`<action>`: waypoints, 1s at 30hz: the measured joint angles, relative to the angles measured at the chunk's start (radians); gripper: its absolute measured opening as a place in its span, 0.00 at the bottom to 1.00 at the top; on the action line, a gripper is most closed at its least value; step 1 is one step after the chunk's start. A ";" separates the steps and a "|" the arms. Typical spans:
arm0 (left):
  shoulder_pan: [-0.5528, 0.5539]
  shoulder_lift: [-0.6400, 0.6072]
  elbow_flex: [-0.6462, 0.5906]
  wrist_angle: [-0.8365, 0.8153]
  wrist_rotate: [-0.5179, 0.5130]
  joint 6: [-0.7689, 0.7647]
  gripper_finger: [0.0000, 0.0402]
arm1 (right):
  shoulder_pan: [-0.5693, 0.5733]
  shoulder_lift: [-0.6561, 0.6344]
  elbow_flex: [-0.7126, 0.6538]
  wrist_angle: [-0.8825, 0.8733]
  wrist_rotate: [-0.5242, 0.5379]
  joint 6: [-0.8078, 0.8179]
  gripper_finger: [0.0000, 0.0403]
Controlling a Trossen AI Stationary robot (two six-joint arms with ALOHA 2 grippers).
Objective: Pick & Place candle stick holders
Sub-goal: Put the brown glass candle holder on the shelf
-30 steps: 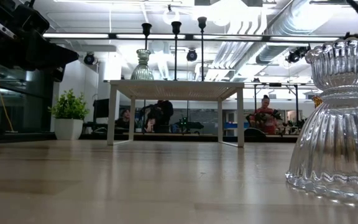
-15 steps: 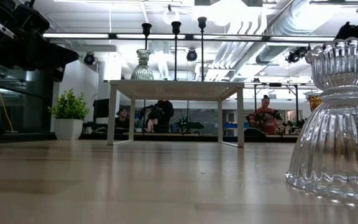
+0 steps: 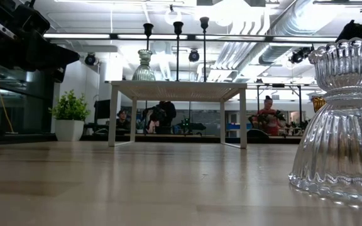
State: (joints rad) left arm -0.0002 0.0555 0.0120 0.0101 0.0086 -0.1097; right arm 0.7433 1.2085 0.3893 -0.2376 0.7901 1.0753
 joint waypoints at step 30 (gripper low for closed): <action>0.000 0.000 0.000 0.000 0.000 0.000 0.00 | -0.025 0.075 -0.048 0.205 0.073 -0.034 0.47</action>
State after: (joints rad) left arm -0.0002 0.0559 0.0120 0.0101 0.0086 -0.1097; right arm 0.7185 1.2835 0.3408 -0.0322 0.8629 1.0412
